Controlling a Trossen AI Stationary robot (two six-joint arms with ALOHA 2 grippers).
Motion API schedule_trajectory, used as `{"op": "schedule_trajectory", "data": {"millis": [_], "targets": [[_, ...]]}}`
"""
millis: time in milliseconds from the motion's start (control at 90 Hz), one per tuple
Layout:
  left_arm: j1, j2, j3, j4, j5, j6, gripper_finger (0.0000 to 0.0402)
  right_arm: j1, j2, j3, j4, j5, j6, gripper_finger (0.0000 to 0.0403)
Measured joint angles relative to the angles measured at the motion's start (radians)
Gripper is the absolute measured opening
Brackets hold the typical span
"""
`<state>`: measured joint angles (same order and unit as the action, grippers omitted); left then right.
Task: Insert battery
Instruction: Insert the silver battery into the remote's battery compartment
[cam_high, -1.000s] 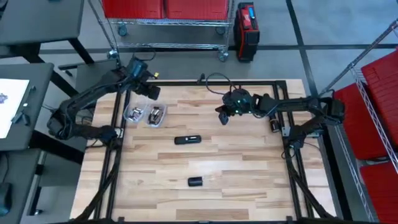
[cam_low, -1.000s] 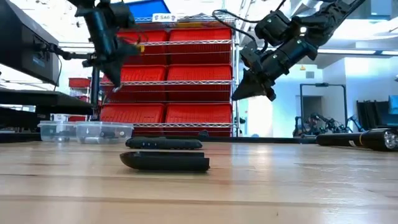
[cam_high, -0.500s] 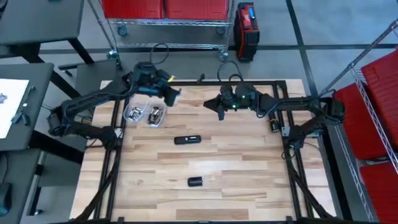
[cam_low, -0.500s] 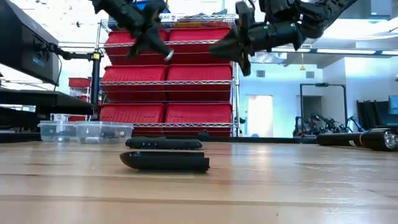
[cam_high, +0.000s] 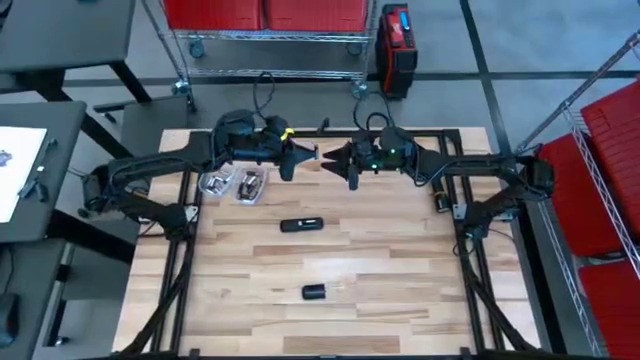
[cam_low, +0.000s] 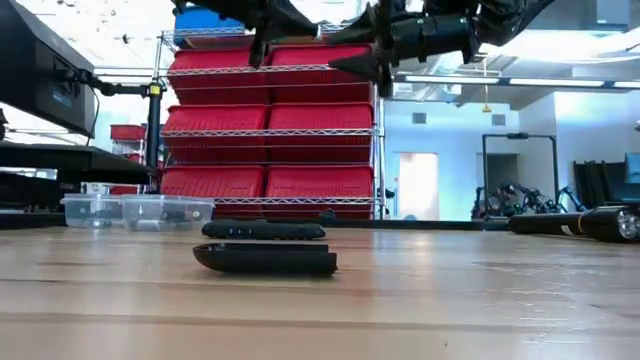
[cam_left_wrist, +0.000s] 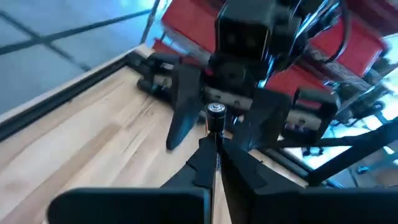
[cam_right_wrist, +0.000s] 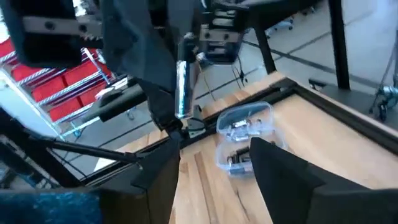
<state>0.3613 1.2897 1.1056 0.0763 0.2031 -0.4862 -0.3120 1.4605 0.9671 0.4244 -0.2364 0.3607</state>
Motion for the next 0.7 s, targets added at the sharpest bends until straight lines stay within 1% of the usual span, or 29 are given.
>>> {"op": "schedule_trajectory", "data": {"millis": [222,544,700], "targets": [[-0.022,0.009,-0.001,-0.001,-0.003,-0.008,0.0,0.025,0.0,0.035,-0.011,0.0,-0.03,0.0162],[-0.04,0.014,-0.001,0.049,-0.004,-0.006,0.0,0.024,0.0,0.035,-0.012,0.001,-0.03,0.0147],[-0.048,0.027,-0.001,0.058,-0.005,-0.01,0.0,0.024,0.0,0.035,-0.013,0.001,-0.032,0.0128]]}}
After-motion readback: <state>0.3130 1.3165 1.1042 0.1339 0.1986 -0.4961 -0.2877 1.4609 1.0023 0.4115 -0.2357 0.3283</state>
